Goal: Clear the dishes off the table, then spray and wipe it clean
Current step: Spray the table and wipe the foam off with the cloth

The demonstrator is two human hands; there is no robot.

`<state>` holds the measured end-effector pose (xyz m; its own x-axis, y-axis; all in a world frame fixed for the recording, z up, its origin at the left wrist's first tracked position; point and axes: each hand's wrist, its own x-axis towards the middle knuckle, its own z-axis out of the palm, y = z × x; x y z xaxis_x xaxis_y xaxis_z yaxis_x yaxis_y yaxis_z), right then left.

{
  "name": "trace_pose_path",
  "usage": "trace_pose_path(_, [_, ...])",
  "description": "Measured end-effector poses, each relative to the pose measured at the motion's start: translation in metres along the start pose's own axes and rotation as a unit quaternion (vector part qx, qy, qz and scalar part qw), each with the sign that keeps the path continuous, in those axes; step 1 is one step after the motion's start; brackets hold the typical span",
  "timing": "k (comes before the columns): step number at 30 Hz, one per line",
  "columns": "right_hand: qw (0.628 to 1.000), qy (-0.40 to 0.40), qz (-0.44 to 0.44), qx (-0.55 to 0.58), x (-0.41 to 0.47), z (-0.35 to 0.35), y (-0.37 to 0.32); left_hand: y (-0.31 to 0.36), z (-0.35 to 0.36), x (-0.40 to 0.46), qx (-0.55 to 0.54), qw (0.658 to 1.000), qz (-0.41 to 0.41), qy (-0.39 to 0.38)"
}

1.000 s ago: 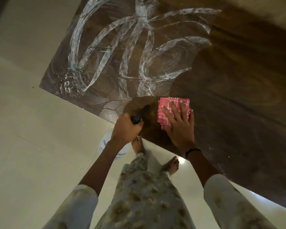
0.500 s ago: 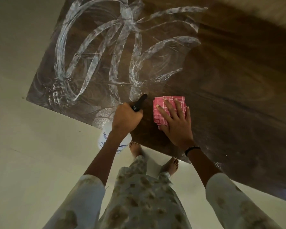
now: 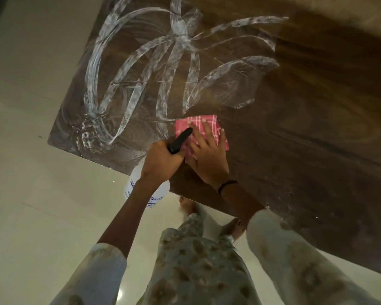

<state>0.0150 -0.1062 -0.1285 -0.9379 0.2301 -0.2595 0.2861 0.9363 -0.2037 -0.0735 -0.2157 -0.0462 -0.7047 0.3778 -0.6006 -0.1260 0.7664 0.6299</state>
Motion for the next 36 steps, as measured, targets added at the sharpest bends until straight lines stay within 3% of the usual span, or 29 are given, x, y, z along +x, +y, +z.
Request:
trace_pose_path(4, [0.998,-0.004,-0.047,-0.028,-0.038,0.005,0.041,0.0,-0.006,0.004,-0.007,1.0,0.0,0.001])
trace_pose_path(10, [0.996,0.014,0.092,-0.004,0.001,-0.013,0.057,0.003,-0.011,0.008,-0.001,1.0,0.001,0.01])
trace_pose_path(13, [0.993,0.021,0.114,0.01,0.037,-0.018,0.037,0.007,-0.011,0.012,0.006,1.0,0.002,0.019])
trace_pose_path(18, [1.0,0.011,0.007,0.023,0.046,-0.02,0.017,0.018,-0.006,0.021,0.018,1.0,0.006,0.016])
trace_pose_path(23, [0.993,-0.01,-0.112,-0.025,-0.004,-0.011,0.065,0.035,0.004,0.036,0.018,1.0,0.001,0.0])
trace_pose_path(25, [0.996,-0.009,-0.088,-0.033,-0.017,-0.012,0.089,0.045,0.012,0.042,0.027,1.0,0.009,0.001])
trace_pose_path(31, [0.995,0.014,0.094,-0.003,-0.021,-0.027,0.137,0.077,0.042,0.063,0.056,0.997,0.012,-0.045])
trace_pose_path(36, [0.995,0.027,0.094,-0.004,-0.02,-0.029,0.148,0.096,0.061,0.076,0.076,0.996,0.019,-0.046])
